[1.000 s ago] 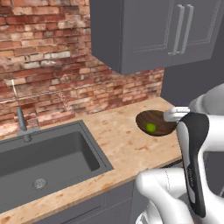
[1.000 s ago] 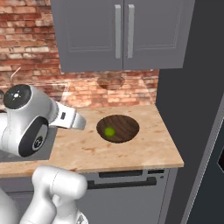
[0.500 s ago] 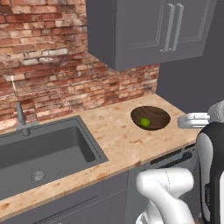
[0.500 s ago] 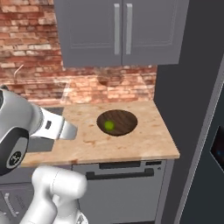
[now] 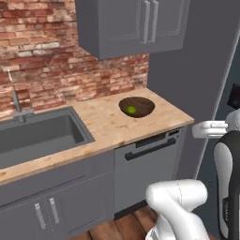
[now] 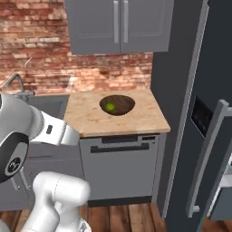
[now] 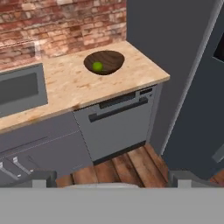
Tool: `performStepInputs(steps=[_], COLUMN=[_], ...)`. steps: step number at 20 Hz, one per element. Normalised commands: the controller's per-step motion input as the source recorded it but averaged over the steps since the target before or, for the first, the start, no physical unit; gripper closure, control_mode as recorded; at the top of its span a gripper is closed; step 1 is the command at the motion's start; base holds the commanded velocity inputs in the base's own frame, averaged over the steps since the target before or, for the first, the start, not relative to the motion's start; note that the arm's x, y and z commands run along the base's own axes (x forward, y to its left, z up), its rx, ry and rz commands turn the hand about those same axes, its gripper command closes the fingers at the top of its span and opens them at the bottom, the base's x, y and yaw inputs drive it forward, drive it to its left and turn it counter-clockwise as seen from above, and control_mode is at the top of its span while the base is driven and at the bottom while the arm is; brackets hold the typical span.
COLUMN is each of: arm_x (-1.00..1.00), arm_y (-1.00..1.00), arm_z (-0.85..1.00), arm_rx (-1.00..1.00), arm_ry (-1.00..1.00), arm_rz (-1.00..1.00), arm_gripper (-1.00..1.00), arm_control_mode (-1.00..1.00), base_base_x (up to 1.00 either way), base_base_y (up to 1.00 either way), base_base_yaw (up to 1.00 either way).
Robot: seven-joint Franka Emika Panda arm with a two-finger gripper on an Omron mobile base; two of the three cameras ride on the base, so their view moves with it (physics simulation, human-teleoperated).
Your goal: Take the sweet potato, peach, and lime from the freezer and place them in the bowl on the counter.
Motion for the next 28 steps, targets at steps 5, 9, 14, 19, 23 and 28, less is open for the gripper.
performStepInputs(steps=[5, 9, 14, 19, 23, 28], arm_x=[0.0, 0.0, 0.0, 0.0, 0.0, 0.0], arm_y=[0.0, 0.0, 0.0, 0.0, 0.0, 0.0], arm_z=[0.0, 0.0, 0.0, 0.0, 0.0, 0.0], arm_rx=[0.0, 0.0, 0.0, 0.0, 0.0, 0.0], arm_ry=[0.0, 0.0, 0.0, 0.0, 0.0, 0.0], arm_rz=[0.0, 0.0, 0.0, 0.0, 0.0, 0.0], arm_gripper=[-1.0, -1.0, -1.0, -1.0, -1.0, -1.0], arm_control_mode=[1.0, 1.0, 1.0, 1.0, 1.0, 1.0], base_base_x=[-0.99, -0.52, -0.19, 0.02, 0.12, 0.05], base_base_y=[-0.32, -0.95, -1.0, -1.0, -1.0, -1.0], base_base_yaw=[-0.05, 0.04, 0.16, 0.23, 0.29, 0.3])
